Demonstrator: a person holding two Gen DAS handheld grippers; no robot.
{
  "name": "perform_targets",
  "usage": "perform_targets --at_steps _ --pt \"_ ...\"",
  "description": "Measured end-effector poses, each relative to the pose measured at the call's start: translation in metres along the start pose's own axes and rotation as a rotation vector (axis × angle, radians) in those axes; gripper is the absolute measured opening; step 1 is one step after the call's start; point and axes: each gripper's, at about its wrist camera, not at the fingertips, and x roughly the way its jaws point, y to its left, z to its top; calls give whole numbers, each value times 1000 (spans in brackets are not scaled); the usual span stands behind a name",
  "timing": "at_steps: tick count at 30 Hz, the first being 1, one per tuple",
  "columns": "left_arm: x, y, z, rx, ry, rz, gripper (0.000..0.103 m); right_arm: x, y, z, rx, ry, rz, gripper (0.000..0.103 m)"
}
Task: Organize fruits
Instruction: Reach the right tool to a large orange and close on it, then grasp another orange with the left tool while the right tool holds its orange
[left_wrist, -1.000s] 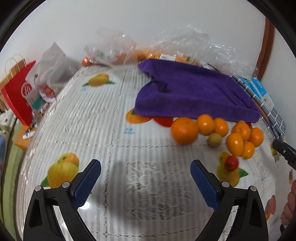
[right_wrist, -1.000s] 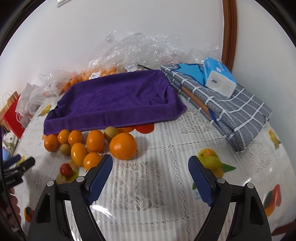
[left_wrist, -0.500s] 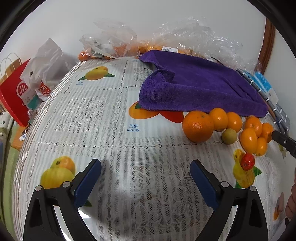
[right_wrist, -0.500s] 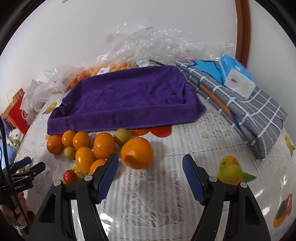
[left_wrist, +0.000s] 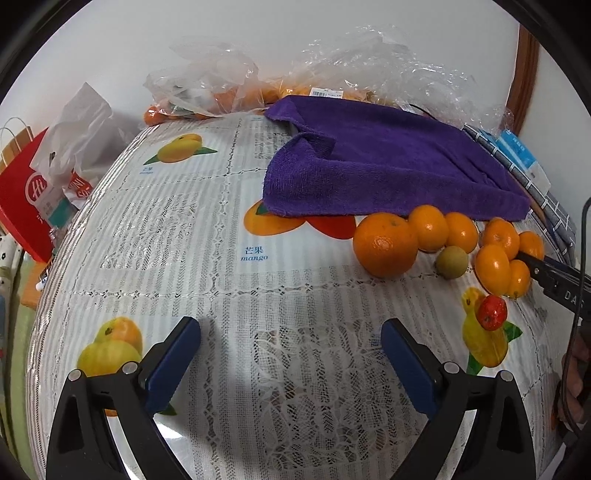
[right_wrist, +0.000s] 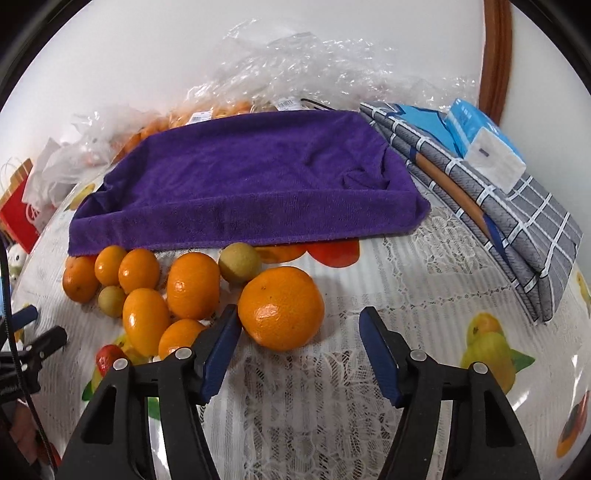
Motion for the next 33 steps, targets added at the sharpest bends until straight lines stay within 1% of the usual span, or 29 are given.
perform_targets --at_steps 2,4,6,7,9,11,14,17,21,23,29,32,33 --pt "0 0 0 0 -3 -9 98 2 0 1 -1 7 -2 61" --pt "-1 0 0 -1 -9 -27 98 2 3 0 -21 3 -12 57" --pt "-2 1 0 -4 -14 -44 97 1 7 -1 -47 -3 -15 45" --pt "-3 1 0 -8 -18 -49 96 0 9 -1 -56 -5 -16 43" --pt "-4 2 0 -15 -23 -55 93 -1 9 -2 -58 -8 -18 43" --pt "-5 4 0 -25 -32 -71 88 -1 7 -2 -47 -10 -7 42" --pt "-7 7 -1 -38 -45 -101 83 -2 2 -1 -15 -16 5 42" --pt "-8 6 -1 -37 -46 -107 83 -4 -3 -2 3 -24 7 42" --pt "-5 -1 2 -10 -39 -100 83 -11 -13 -5 32 -36 9 42" --pt "-3 -4 6 -4 -35 -106 83 -14 -17 -7 32 -38 -7 42" --pt "3 -8 16 -35 -28 -189 83 -21 -29 -13 20 -47 -31 42" --pt "6 -12 22 -60 -33 -223 83 -24 -34 -14 35 -57 6 42" --pt "8 -14 24 -66 -35 -225 83 -24 -34 -14 36 -59 15 42"
